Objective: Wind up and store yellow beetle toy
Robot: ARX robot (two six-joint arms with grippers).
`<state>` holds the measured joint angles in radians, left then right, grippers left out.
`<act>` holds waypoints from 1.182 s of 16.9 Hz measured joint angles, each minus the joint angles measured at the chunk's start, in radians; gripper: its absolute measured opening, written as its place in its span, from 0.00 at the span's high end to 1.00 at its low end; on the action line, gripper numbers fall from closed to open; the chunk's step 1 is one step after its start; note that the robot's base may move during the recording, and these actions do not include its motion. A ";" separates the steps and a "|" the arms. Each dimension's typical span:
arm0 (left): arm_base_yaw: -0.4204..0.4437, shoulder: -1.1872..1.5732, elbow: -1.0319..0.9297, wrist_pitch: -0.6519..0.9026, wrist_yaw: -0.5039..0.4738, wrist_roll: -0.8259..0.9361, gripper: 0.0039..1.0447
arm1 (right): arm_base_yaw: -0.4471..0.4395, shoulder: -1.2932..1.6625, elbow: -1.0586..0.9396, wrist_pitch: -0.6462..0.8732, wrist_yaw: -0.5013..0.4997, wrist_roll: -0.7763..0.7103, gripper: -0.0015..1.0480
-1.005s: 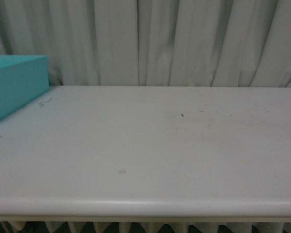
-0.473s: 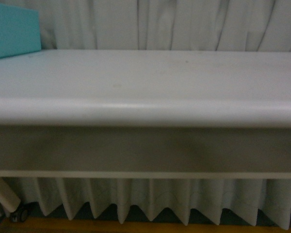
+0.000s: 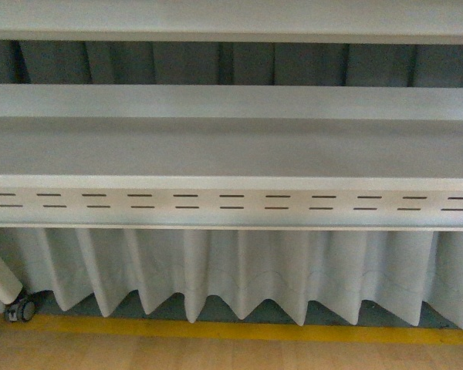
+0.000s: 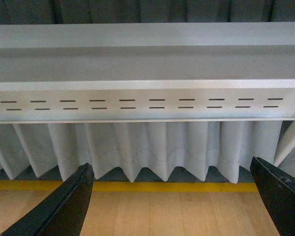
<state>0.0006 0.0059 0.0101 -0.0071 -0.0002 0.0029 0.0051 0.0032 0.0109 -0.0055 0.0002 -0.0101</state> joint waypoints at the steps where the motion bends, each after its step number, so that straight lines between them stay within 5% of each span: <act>1: 0.000 0.000 0.000 0.001 0.000 0.000 0.06 | 0.000 0.000 0.000 0.000 0.000 0.000 0.06; 20: 0.000 0.000 0.000 0.003 0.000 0.000 0.06 | 0.000 0.000 0.000 0.001 0.000 0.000 0.06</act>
<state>0.0006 0.0059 0.0101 -0.0040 -0.0002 0.0029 0.0051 0.0032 0.0109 -0.0048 0.0002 -0.0101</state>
